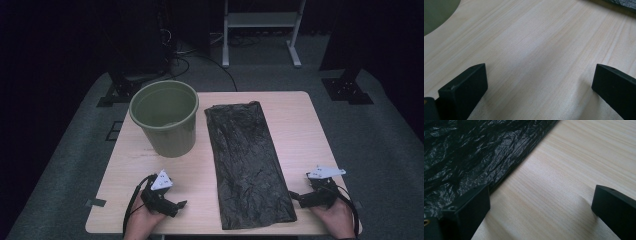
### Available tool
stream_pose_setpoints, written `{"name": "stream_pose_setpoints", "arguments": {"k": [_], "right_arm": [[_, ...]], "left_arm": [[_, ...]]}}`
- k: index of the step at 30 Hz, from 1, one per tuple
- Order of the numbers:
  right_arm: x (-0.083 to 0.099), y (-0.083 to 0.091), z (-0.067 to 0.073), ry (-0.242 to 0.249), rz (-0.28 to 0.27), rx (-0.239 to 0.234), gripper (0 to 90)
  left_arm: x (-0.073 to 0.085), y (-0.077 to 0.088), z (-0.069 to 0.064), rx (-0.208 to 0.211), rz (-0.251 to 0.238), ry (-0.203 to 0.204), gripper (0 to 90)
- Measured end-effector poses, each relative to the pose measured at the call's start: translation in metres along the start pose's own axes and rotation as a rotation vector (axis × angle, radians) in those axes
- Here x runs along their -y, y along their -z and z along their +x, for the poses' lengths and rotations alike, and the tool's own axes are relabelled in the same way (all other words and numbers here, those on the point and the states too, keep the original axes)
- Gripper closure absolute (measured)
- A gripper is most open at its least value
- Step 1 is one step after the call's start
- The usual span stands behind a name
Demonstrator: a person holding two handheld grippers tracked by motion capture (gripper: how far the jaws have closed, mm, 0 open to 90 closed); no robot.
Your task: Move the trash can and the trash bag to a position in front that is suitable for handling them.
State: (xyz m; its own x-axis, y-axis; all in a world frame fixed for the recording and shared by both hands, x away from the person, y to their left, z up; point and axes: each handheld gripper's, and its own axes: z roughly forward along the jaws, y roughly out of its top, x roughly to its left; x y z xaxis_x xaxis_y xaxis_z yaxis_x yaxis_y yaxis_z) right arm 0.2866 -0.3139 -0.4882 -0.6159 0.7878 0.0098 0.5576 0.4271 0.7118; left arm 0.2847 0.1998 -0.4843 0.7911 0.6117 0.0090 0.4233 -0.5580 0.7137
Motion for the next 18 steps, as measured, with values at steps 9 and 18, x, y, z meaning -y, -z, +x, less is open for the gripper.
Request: {"name": "stream_pose_setpoints", "arguments": {"k": [9, 18], "right_arm": [[0.0002, 0.0003, -0.0001, 0.002, 0.001, -0.002, 1.0], [0.0009, 0.006, 0.0005, -0.008, -0.033, 0.006, 29.5]], "left_arm": [[0.0004, 0.0002, 0.0003, -0.001, -0.002, 0.001, 0.0], [0.0014, 0.0013, -0.0003, -0.003, -0.001, 0.002, 0.0]]}}
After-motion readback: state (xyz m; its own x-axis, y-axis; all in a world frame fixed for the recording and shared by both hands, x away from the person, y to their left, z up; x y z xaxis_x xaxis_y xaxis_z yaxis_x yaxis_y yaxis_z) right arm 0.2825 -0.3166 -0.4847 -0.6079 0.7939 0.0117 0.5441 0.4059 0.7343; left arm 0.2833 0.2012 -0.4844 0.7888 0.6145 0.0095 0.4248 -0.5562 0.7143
